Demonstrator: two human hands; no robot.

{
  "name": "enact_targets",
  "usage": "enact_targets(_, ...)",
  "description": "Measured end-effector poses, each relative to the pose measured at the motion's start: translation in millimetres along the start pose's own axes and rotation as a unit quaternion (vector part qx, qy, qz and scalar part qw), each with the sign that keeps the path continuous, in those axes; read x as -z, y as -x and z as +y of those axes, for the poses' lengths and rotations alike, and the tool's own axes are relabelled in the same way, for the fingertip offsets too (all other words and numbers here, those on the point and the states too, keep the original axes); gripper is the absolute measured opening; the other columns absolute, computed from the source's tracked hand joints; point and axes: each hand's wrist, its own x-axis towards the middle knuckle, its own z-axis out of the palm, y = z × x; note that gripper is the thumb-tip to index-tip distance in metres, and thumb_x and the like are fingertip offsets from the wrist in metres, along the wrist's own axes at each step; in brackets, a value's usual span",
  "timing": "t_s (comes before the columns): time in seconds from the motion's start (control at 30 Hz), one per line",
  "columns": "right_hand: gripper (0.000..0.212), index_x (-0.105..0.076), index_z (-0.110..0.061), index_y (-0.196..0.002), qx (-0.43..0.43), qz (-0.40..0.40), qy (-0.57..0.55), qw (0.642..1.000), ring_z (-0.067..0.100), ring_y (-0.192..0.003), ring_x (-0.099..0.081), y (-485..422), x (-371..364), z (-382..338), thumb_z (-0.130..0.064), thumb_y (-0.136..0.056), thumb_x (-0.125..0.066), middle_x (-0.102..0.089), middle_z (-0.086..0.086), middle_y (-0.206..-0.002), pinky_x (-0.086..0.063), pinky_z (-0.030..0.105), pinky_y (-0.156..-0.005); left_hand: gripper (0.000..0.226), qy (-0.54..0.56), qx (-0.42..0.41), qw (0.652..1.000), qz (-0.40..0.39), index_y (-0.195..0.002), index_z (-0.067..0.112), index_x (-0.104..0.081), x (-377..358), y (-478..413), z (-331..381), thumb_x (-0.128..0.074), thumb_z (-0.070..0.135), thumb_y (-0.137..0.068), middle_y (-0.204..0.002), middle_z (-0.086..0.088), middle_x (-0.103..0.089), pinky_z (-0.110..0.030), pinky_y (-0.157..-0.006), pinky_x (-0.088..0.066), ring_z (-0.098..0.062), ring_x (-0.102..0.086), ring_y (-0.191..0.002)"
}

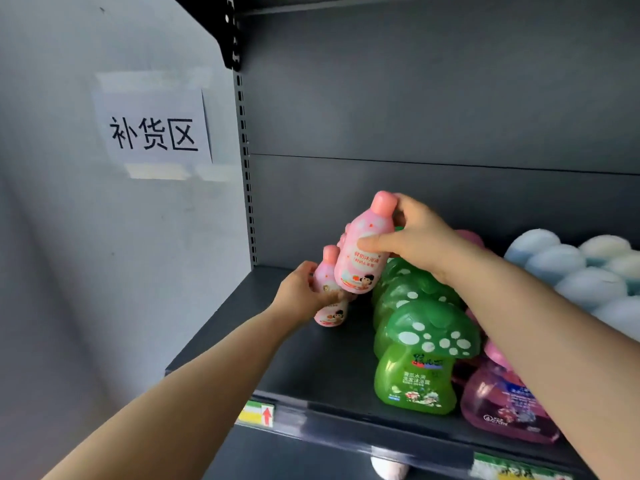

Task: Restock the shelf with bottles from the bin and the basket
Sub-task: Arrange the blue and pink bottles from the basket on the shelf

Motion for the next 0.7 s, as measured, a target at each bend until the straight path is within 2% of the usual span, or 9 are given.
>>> enact_targets(0.1, 0.051, -0.054, -0.031, -0.099, 0.005, 0.026, 0.083, 0.996, 0.014, -0.096, -0.062, -1, -5, 4, -0.014, -0.062, -0.084, -0.064, -0.005, -0.101, -0.053, 0.036, -0.087, 0.054, 0.003, -0.028, 1.0, -0.009, -0.11, 0.019, -0.053, -8, -12, -8, -0.083, 0.033, -0.067, -0.096, 0.004, -0.062, -0.031, -0.079, -0.052, -0.017, -0.06, -0.089)
enact_targets(0.2, 0.045, -0.055, -0.028, -0.093, 0.0, 0.017, 0.12, 0.993, 0.007, -0.085, -0.06, -1, -12, 6, -0.013, -0.062, -0.084, -0.061, -0.015, -0.087, -0.051, 0.026, -0.077, 0.052, -0.002, -0.066, 0.997, -0.039, -0.111, 0.022, -0.053, -11, -19, -17, -0.081, 0.035, -0.069, -0.095, 0.008, -0.063, -0.022, -0.071, -0.048, -0.011, -0.059, -0.086)
enact_targets(0.3, 0.045, -0.057, -0.028, -0.088, -0.033, 0.008, 0.176, 0.984, 0.01, -0.077, -0.059, -5, -20, 9, -0.026, -0.053, -0.085, -0.062, -0.014, -0.078, -0.052, 0.031, -0.073, 0.053, -0.012, -0.07, 0.992, -0.104, -0.115, 0.022, -0.053, -6, -23, -33, -0.08, 0.033, -0.07, -0.101, 0.008, -0.064, -0.025, -0.079, -0.052, -0.01, -0.063, -0.091)
enact_targets(0.37, 0.046, -0.055, -0.03, -0.084, -0.05, -0.016, 0.222, 0.974, 0.01, -0.073, -0.057, -5, -26, 9, -0.035, -0.048, -0.084, -0.059, -0.013, -0.075, -0.051, 0.03, -0.069, 0.048, -0.014, -0.074, 0.987, -0.143, -0.112, 0.023, -0.054, -2, -26, -42, -0.08, 0.029, -0.071, -0.102, 0.009, -0.065, -0.019, -0.077, -0.052, -0.006, -0.063, -0.091)
enact_targets(0.47, 0.039, -0.051, -0.026, -0.083, -0.055, -0.077, 0.31, 0.946, 0.005, -0.066, -0.05, -2, -37, 6, -0.027, -0.062, -0.084, -0.052, -0.013, -0.072, -0.039, 0.013, -0.055, 0.045, -0.021, -0.092, 0.981, -0.169, -0.113, 0.022, -0.056, 2, -32, -46, -0.078, 0.027, -0.074, -0.103, 0.011, -0.065, -0.007, -0.069, -0.044, 0.0, -0.062, -0.089)
enact_targets(0.5, 0.039, -0.051, -0.025, -0.084, -0.053, -0.092, 0.344, 0.933, 0.004, -0.065, -0.048, -2, -40, 4, -0.028, -0.064, -0.084, -0.051, -0.012, -0.073, -0.035, 0.013, -0.052, 0.046, -0.021, -0.096, 0.981, -0.17, -0.114, 0.022, -0.056, 2, -33, -46, -0.078, 0.028, -0.074, -0.103, 0.012, -0.065, -0.006, -0.069, -0.043, 0.001, -0.061, -0.088)
enact_targets(0.6, 0.04, -0.046, -0.026, -0.082, -0.06, -0.115, 0.421, 0.898, 0.009, -0.067, -0.045, -3, -48, 3, -0.032, -0.065, -0.082, -0.049, -0.01, -0.077, -0.032, 0.024, -0.053, 0.042, -0.016, -0.099, 0.982, -0.163, -0.108, 0.022, -0.056, 0, -36, -45, -0.079, 0.028, -0.073, -0.099, 0.012, -0.065, -0.003, -0.065, -0.042, -0.002, -0.061, -0.087)
enact_targets(0.7, 0.036, -0.047, -0.026, -0.08, -0.079, -0.13, 0.442, 0.884, 0.009, -0.065, -0.045, -5, -49, 2, -0.029, -0.068, -0.08, -0.048, -0.009, -0.074, -0.032, 0.025, -0.053, 0.038, -0.007, -0.106, 0.98, -0.168, -0.103, 0.024, -0.056, 0, -38, -47, -0.08, 0.026, -0.073, -0.099, 0.01, -0.067, -0.003, -0.068, -0.043, -0.003, -0.062, -0.089)
